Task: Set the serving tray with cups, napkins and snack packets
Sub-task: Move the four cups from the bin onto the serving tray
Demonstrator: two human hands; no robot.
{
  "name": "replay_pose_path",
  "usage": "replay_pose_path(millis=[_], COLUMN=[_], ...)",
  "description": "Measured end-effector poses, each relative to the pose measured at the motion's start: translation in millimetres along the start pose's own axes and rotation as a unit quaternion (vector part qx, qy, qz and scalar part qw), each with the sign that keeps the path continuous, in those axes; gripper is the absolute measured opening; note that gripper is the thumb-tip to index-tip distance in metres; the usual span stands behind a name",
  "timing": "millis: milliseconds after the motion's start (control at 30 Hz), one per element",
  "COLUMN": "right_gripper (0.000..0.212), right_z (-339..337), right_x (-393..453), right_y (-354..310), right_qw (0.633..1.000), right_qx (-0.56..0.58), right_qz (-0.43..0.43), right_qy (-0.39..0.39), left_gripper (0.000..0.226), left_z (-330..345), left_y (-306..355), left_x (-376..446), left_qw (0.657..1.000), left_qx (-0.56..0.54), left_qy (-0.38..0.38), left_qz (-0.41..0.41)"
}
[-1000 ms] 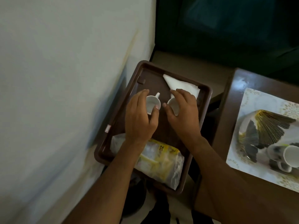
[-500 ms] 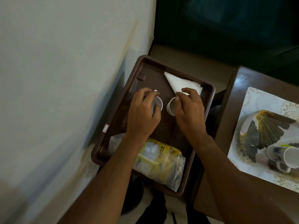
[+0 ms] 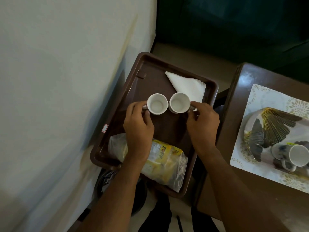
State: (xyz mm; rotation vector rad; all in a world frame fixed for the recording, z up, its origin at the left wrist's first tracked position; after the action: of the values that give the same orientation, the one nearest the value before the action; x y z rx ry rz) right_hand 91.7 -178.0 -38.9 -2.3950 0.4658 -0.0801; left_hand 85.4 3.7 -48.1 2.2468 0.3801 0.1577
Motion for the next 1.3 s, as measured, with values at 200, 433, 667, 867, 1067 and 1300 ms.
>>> replay_pose_path(millis=[200,433,667,867,1067,1300], right_gripper=[0.013,0.01,0.015,0.008,0.006,0.01], right_z=[4.4,12.1,13.9,7.9,-25.5,-91.2], right_x=[-24.6,-30.6,-30.7,-34.2,-34.9,-23.8], right_y=[0.5,-6.1,-5.5,-1.8,6.1,45.4], right_qw=[0.999,0.996,0.996,0.994,0.991,0.987], right_qx=[0.02,0.053,0.058,0.087,0.103,0.106], right_qz=[0.02,0.055,0.062,0.038,0.004,0.003], right_qy=[0.023,0.036,0.03,0.053,0.086,0.121], left_gripper=[0.02,0.013,0.015,0.017,0.013,0.01], left_z=[3.0,5.6,11.1,11.7,10.0,41.3], left_y=[2.0,6.8,10.6,16.6,43.5,102.9], left_x=[-22.5,-31.0,-33.6,-41.2,-52.7,-78.0], left_qw=[0.999,0.996,0.996,0.994,0.993,0.995], left_qx=[-0.001,0.028,0.037,0.013,-0.014,-0.02], left_qy=[0.034,0.056,0.051,0.077,0.106,0.098], left_qz=[-0.041,-0.066,-0.068,-0.08,-0.042,-0.004])
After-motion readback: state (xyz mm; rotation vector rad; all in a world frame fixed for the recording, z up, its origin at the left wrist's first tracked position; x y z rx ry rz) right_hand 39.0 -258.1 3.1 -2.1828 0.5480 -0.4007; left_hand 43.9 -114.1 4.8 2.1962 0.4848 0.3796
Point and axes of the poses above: each hand's wrist, its own x-axis towards the middle knuckle, its own z-axis out of the palm, y = z × x, the point moved 2 cm from there along x, towards the middle knuckle, and after that the axes turned 1 degree about y, right-handed, at the moved point
